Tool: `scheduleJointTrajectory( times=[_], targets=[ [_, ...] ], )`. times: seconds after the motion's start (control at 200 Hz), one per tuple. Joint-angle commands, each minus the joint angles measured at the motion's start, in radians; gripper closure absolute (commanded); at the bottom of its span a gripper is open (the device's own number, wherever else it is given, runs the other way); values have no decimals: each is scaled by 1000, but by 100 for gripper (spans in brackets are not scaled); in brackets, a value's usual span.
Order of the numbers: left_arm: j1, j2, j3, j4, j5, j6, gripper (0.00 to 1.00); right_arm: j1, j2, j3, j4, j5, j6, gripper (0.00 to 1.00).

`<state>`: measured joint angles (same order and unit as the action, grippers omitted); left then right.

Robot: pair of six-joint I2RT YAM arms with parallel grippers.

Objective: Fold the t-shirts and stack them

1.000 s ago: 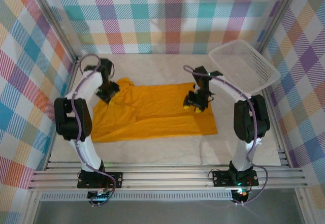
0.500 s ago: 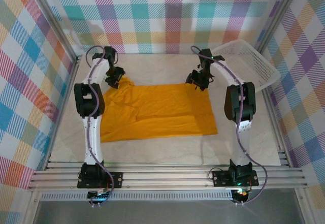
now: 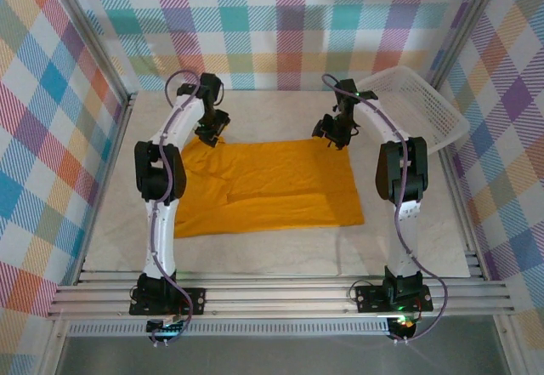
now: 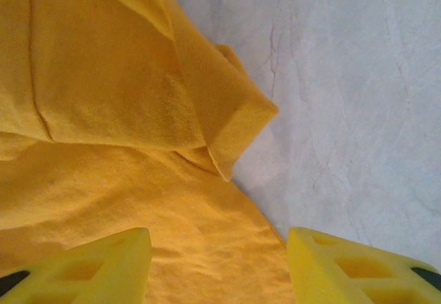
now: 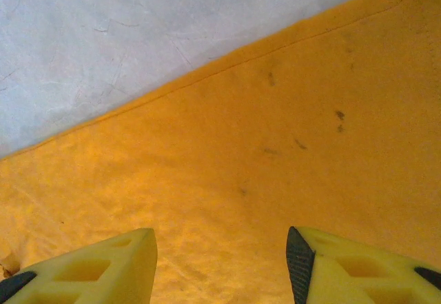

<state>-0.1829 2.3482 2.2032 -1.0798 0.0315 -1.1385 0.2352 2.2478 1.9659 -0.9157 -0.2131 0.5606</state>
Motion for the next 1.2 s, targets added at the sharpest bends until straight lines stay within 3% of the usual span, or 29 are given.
scheduleJointTrajectory(
  times=[0.0, 0.165, 0.295, 0.505, 0.72, 1.025, 1.195],
  targets=[
    [-4, 42, 40, -43, -27, -16, 47, 1, 0, 27, -34, -4, -2, 47],
    [-4, 86, 72, -26, -41, -20, 54, 1, -7, 25, -32, -12, -2, 47],
    [-4, 105, 82, 21, -39, -39, 65, 1, -11, 22, -30, -16, -2, 48],
    [2, 104, 112, -12, -51, -45, 100, 2, -17, 11, -28, -19, -4, 48],
    [51, 9, 37, 83, -16, -63, 100, -5, -16, 2, -19, -11, -4, 49],
    [169, -30, -34, 265, 204, -109, 100, -24, 14, 19, -5, -17, 3, 49],
    [209, -28, -54, 316, 255, -125, 100, -28, 37, 41, 1, 19, -1, 50]
  ],
)
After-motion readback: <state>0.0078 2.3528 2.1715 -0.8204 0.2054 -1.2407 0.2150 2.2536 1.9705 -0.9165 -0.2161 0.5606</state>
